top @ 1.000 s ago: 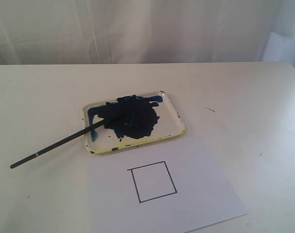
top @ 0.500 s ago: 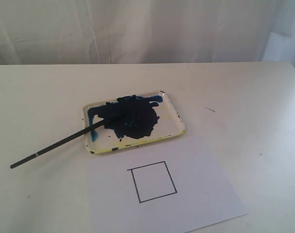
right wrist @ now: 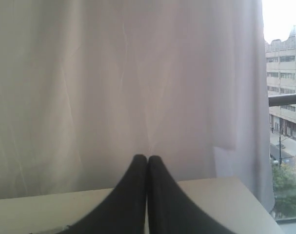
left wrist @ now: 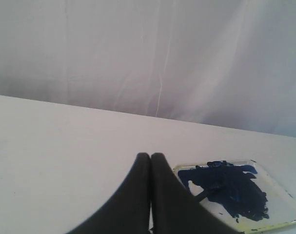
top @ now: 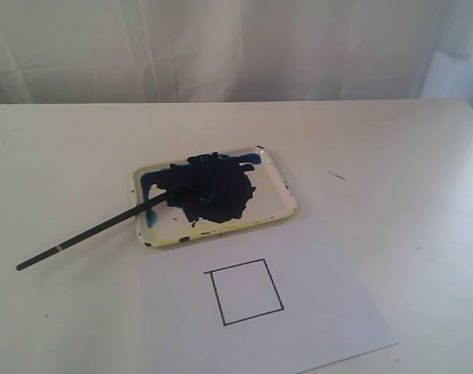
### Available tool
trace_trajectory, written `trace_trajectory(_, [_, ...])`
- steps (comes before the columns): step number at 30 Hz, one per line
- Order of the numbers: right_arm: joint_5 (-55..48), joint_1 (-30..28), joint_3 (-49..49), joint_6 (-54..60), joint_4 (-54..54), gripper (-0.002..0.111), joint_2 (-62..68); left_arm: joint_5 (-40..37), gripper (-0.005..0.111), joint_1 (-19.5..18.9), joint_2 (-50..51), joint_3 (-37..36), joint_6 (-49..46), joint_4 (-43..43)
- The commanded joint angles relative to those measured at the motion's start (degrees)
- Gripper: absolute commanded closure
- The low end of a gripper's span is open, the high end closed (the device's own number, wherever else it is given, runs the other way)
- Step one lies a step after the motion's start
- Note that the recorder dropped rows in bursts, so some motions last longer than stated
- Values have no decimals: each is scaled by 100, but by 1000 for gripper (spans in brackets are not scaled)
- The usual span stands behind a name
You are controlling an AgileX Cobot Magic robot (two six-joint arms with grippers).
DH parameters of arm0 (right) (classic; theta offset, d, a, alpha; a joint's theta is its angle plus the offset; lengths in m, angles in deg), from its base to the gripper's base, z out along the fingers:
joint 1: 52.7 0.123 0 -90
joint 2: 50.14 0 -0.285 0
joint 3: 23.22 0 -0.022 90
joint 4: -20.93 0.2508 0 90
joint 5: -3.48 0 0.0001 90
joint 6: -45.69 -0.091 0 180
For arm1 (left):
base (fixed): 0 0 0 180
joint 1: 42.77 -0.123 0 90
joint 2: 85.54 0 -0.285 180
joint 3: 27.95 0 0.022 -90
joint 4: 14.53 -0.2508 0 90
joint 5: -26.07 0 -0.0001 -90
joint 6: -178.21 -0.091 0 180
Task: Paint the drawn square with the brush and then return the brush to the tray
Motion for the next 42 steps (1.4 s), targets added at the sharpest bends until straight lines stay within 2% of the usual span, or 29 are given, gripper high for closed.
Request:
trace_trajectory(1, [-867,0,-760,-27,52,108,598,-564,107,-11,-8,582,42,42])
trace_trajectory(6, [-1520,0,-1578,2,103,108,1448,-1320,107,-11,116,1282,-246,42])
trace_trajectory(12, [-1742,0,-2371,72,103,108,2484,-1694,107,-11,829,1986,-632,42])
trace_trajectory(15, [-1795,0,-2730,602,103,107,3018,-1755,107,-11,1339,2245,-632,32])
trace_trajectory(21, [-2117,0,-3322,951,266,88,4027,-1837,107,-11,2367,2680,-644,32])
trace_trajectory(27, [-2388,0,-3765,2421,1598,74,4857,-2051,106,-11,3341,3167,-654,32])
trace_trajectory(30, [-2538,0,-3915,3033,2068,71,5247,-2059,96,-11,3750,3420,-654,32])
trace_trajectory(36, [-2724,115,-3990,3619,2309,64,5867,-2204,63,-11,4497,3807,-768,21])
trace_trajectory(42, [-3136,590,-4098,4201,2280,60,6534,-2076,60,-11,5211,3829,-782,21])
